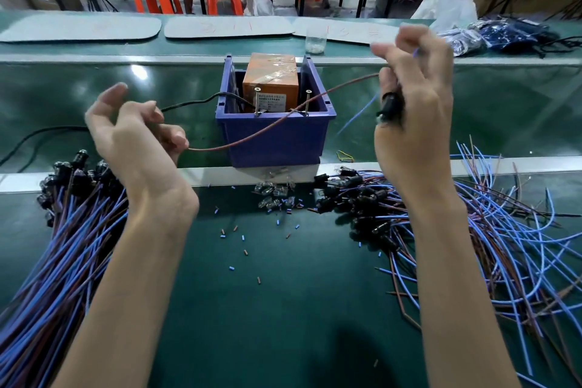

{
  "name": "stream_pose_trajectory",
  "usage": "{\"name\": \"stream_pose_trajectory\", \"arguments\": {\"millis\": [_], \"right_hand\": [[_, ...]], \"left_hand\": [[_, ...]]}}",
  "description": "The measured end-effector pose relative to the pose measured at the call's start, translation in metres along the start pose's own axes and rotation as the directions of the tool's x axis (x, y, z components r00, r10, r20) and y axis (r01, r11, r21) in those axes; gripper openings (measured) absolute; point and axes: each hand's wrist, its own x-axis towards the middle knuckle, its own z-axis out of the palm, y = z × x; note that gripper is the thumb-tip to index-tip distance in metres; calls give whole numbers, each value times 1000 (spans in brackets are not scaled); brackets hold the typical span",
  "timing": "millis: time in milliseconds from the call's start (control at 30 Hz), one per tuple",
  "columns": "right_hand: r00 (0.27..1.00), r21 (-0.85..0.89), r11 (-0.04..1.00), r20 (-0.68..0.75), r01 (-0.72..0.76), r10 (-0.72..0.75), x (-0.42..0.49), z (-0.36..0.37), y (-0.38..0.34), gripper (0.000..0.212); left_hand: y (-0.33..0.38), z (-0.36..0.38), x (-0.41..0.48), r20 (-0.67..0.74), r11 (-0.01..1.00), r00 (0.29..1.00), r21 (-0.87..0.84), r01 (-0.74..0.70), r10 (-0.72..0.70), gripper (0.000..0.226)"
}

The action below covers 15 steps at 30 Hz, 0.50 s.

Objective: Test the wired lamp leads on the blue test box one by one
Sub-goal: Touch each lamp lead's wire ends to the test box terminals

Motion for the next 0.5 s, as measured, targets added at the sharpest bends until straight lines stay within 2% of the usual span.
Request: {"name": "stream_pose_trajectory", "arguments": {"millis": [67,167,300,367,433,500], "right_hand": [[999,-107,993,-4,53,-54,-3,1,-1,37],[999,-239,970,-22,37,-43,-5,2,3,40],[995,-329,939,-21,-99,97,-8,-5,27,41],[976,-386,897,-105,-218,192,-6,-16,53,37],[914,-334,861,-274,-384,301,-6,-34,82,43],[783,-253,773,-433,-582,447,-8,-52,100,52]], "left_hand": [[-2,-1,1,-23,998,1000,65,13,-12,25],[-6,1,0,-7,992,998,109,60,-60,24],[-10,4,-4,52,988,994,120,93,-100,23],[-11,5,-7,84,988,990,123,99,-109,23],[-12,7,-8,98,986,988,128,103,-116,23],[-12,8,-8,105,986,987,132,104,-119,23]]}}
